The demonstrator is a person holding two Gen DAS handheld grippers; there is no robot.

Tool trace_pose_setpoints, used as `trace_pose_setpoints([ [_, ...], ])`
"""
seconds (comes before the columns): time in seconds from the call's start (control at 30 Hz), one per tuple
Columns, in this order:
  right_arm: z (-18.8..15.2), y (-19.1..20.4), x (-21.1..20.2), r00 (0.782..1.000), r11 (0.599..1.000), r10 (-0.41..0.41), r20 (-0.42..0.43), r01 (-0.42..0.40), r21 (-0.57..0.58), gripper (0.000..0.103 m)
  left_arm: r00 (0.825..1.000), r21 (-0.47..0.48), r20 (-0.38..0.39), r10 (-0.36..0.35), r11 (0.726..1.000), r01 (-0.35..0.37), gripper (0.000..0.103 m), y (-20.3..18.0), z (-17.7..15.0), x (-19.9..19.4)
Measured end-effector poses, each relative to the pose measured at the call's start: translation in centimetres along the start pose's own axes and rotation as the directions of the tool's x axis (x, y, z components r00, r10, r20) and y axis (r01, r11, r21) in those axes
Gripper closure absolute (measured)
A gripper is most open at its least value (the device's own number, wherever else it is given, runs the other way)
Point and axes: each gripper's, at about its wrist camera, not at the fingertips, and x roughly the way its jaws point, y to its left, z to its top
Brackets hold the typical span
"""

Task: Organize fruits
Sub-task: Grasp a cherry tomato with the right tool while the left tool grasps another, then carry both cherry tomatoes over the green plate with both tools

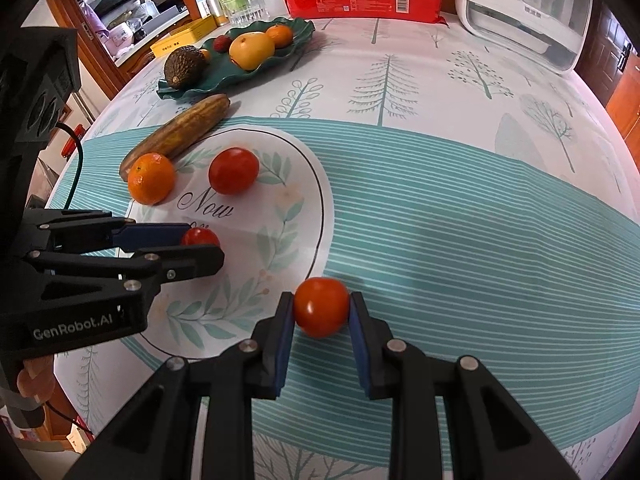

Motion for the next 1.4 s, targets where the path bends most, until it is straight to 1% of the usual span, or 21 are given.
trace_pose_setpoints([
  [0.23,-0.1,0.0,-0.1,1.000,1.000,0.001,0.000,-0.001,-0.001,0.076,1.000,-0.002,0.009,0.017,1.000,-0.017,0.077,0.1,-0.2,-0.3],
  [0.47,-0.3,0.5,-0.4,1.000,1.000,0.004,0.000,-0.004,-0.010,0.076,1.000,-0.014,0.016,0.013,1.000,-0.012,0.077,0.6,-1.1,-1.2],
  [0.63,0.3,1.3,-1.2,1.000,1.000,0.018,0.006,-0.018,-0.017,0.076,0.999,-0.004,0.039,0.011,1.000,-0.011,0.077,1.0,-1.8,-3.3],
  [0.83,1.9,2.5,-2.4,0.998,0.999,0.053,0.017,-0.053,-0.010,0.076,0.996,-0.009,0.091,0.016,1.000,-0.015,0.077,2.2,-2.0,-7.2],
  [1.03,4.7,4.6,-4.8,0.995,0.996,0.088,0.045,-0.086,-0.029,0.076,0.987,0.007,0.151,0.051,0.999,-0.052,0.078,4.0,-0.8,-11.8],
  [1.2,8.6,6.5,-7.3,0.994,0.993,0.094,0.058,-0.090,-0.069,0.076,0.977,0.026,0.194,0.093,0.995,-0.100,0.077,6.4,1.2,-16.3],
  [1.27,10.6,7.3,-8.6,0.993,0.992,0.096,0.074,-0.089,-0.088,0.076,0.969,0.039,0.219,0.113,0.991,-0.125,0.077,7.3,2.3,-18.2],
  [1.4,15.1,9.0,-11.6,0.989,0.988,0.090,0.122,-0.073,-0.133,0.076,0.947,0.060,0.287,0.144,0.984,-0.167,0.077,9.0,5.5,-22.9],
])
